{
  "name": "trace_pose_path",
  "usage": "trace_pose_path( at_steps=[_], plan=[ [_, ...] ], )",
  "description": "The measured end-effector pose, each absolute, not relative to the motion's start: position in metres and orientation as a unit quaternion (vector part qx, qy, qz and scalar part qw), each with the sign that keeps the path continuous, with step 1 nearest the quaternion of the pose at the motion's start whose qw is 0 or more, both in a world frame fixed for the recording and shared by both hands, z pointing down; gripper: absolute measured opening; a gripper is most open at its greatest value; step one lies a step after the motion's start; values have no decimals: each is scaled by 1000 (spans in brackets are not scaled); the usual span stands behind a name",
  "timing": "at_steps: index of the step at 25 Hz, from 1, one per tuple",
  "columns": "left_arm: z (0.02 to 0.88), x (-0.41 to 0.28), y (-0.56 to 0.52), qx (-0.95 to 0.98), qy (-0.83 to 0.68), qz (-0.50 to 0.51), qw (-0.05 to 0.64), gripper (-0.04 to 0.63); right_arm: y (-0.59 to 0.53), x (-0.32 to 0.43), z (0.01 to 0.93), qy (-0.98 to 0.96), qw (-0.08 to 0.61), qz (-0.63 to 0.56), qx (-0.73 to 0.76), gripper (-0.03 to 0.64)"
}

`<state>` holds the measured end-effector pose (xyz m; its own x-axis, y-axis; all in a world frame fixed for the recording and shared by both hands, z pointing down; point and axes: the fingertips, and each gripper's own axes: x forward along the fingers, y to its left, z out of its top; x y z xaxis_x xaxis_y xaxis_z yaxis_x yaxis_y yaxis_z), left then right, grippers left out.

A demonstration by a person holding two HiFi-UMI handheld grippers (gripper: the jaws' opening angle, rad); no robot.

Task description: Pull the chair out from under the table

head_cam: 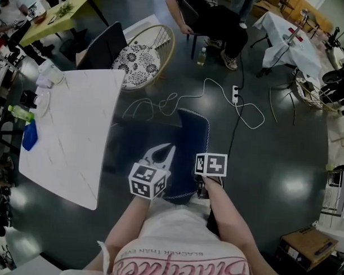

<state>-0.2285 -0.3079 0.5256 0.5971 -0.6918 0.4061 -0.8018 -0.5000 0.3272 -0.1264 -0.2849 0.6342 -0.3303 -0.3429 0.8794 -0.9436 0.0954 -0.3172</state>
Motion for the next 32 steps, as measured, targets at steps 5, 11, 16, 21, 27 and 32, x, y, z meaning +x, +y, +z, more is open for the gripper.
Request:
trace_pose_path(
  at_steps=[5,11,16,21,27,32],
  plan=[
    [531,-187,-307,861,-427,112,251,5,-281,-84,635,-663,314,471,490,91],
    [537,-141,-307,862,-422,115,256,5,-278,-38,635,-659,313,472,494,89],
    [540,-103,-304,863,-417,121,257,5,-272,-1,635,-658,313,473,496,89],
    [540,-64,-302,863,-417,119,257,5,-264,38,634,-658,312,473,497,89],
    [539,-23,-294,866,-412,123,254,5,-258,79,633,-654,314,476,498,89],
    [539,-8,-293,866,-414,127,250,5,-252,95,633,-655,316,479,492,91]
  ],
)
